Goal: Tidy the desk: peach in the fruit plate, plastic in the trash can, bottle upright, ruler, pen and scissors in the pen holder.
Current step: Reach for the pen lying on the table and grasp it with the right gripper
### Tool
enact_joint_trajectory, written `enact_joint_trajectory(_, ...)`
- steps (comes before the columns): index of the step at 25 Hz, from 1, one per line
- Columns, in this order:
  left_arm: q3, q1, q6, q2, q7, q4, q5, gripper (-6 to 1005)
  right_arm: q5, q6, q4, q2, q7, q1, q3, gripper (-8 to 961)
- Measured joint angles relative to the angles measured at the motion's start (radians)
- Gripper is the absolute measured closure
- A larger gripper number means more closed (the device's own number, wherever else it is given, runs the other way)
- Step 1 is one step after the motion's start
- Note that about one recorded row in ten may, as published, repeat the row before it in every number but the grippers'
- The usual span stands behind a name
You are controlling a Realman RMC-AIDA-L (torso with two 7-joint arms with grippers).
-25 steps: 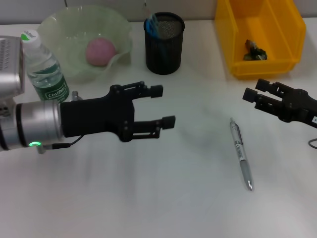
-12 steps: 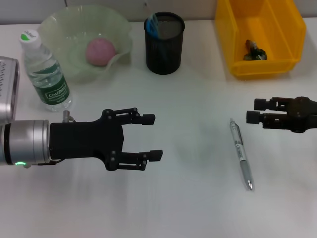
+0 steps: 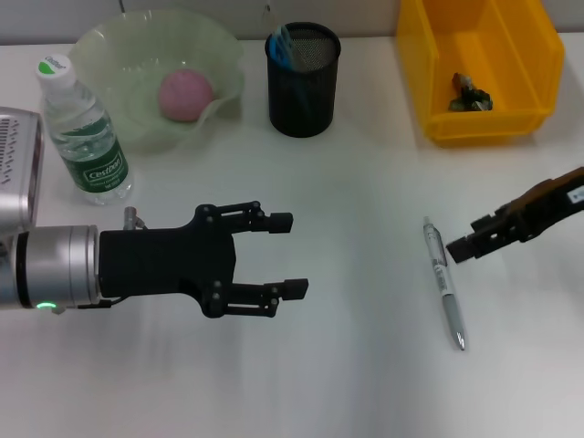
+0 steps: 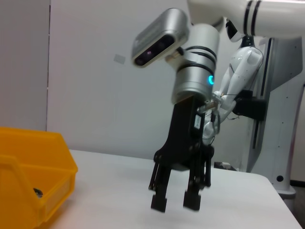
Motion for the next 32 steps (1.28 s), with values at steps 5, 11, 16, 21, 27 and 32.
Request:
enact_joint_trajectory(5, 0.0, 0.002, 0.0, -0.002, -0.003, 0.0, -0.004, 212, -0.103, 0.06, 0.004, 0.021, 0.089, 0.064, -0.164, 218)
enact_joint_trajectory(11, -0.002, 0.003, 0.003, -0.008, -0.003, 0.0, -0.006, 213, -0.122, 0.166, 0.025, 0.034, 0.157, 0.08, -0.398, 219)
enact_joint_trajectory(16, -0.004, 0.003, 0.003, -0.011, -0.004, 0.0, -0.006, 215, -0.119, 0.226, 0.038, 0.038, 0.203, 0.082, -0.515, 220)
enact_joint_trajectory(21, -0.006, 0.003, 0.005, -0.011, -0.006, 0.002, -0.006, 216, -0.116, 0.237, 0.04, 0.04, 0.215, 0.09, -0.575, 220)
enact_joint_trajectory(27, -0.017, 0.003, 0.011, -0.011, -0.02, 0.007, -0.002, 217, -0.115, 0.238, 0.04, 0.04, 0.216, 0.095, -0.595, 221)
enact_joint_trajectory(32, -0.017, 0.0, 0.012, -0.011, -0.02, 0.007, -0.001, 219, -0.117, 0.238, 0.041, 0.04, 0.216, 0.098, -0.608, 222)
